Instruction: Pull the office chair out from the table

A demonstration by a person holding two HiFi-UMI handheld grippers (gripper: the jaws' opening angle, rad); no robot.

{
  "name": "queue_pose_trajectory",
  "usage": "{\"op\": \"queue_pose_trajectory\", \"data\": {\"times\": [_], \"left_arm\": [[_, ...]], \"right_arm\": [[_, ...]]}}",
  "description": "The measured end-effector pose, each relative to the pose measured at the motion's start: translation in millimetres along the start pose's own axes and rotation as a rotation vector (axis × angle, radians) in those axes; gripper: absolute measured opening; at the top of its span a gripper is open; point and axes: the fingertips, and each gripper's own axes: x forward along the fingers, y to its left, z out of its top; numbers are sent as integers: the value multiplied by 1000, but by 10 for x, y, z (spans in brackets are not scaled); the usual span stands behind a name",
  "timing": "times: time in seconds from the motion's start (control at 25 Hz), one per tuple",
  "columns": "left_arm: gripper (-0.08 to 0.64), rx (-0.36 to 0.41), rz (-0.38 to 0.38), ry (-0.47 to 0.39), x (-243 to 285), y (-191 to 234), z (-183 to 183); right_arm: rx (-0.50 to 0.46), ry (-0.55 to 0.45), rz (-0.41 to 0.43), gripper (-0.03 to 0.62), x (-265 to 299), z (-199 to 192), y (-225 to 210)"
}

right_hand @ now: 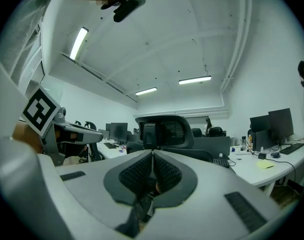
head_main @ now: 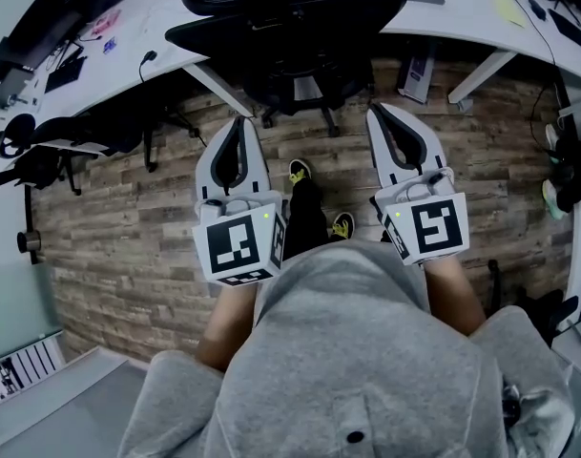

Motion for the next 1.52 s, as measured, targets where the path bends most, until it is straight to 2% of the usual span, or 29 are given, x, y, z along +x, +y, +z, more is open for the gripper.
{"op": "queue_pose_trajectory", "data": {"times": [0.48,0.88,1.52], "left_arm": [[11,-8,-24,2,411,130,-6],[11,-16,-41,17,862,272,-74],[11,-60,-32,9,1535,966,-16]], "right_arm": [[-3,0,-75,29,282,8,-395],[16,15,-86,29,667,-69,-557],[12,3,-76,29,1454,162,-700]]}}
